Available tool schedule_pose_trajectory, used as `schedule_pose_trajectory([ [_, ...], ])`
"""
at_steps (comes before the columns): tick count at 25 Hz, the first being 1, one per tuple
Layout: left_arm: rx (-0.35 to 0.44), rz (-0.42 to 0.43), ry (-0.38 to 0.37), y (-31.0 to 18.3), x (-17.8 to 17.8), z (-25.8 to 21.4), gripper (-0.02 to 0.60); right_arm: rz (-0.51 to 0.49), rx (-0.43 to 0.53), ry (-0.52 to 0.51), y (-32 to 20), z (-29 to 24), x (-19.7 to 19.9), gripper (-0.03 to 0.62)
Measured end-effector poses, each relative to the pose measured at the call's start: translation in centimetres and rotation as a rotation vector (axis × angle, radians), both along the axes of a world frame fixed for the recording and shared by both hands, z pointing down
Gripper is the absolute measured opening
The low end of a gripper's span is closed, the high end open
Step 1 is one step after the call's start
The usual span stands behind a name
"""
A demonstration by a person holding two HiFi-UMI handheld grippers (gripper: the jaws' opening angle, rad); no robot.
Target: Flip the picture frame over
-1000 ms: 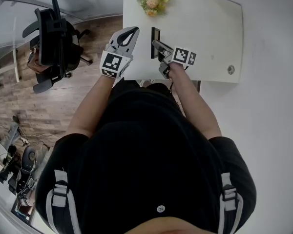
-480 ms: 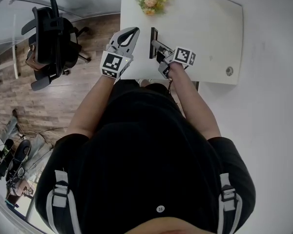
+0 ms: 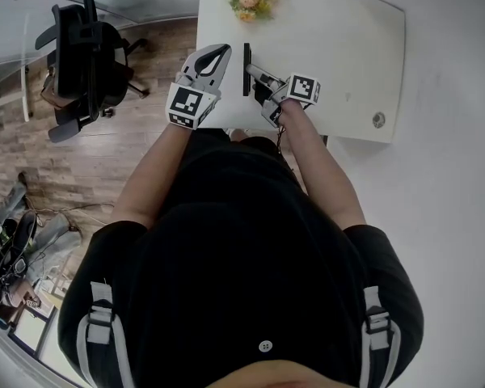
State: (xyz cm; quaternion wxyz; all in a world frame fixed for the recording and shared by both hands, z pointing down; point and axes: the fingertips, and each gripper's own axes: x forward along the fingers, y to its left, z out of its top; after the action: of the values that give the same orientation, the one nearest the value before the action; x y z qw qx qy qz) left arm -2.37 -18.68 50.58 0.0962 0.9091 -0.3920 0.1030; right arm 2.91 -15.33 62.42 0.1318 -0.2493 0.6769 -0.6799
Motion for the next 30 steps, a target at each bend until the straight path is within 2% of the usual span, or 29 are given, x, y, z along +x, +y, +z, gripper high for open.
schedule_pose_trajectory([
  [10, 0.001, -0.016, 0.009, 0.5, 0.4, 0.0, 0.002, 0.092, 0.0, -0.193, -0.5, 0.4, 0.8, 0.051],
  [17, -0.009, -0.007, 0.005, 0.8, 0.6, 0.5, 0.002, 0.125, -0.026, -0.233, -1.0, 2.5, 1.5, 0.051],
  [23, -0.012, -0.003, 0.013, 0.7, 0.4, 0.4, 0.002, 0.099, -0.018, -0.208, -1.1, 2.6, 1.6, 0.051],
  [30, -0.011, 0.0, 0.005, 0.7, 0.2, 0.3, 0.002, 0.071, 0.008, -0.13, -1.1, 2.6, 3.2, 0.054],
])
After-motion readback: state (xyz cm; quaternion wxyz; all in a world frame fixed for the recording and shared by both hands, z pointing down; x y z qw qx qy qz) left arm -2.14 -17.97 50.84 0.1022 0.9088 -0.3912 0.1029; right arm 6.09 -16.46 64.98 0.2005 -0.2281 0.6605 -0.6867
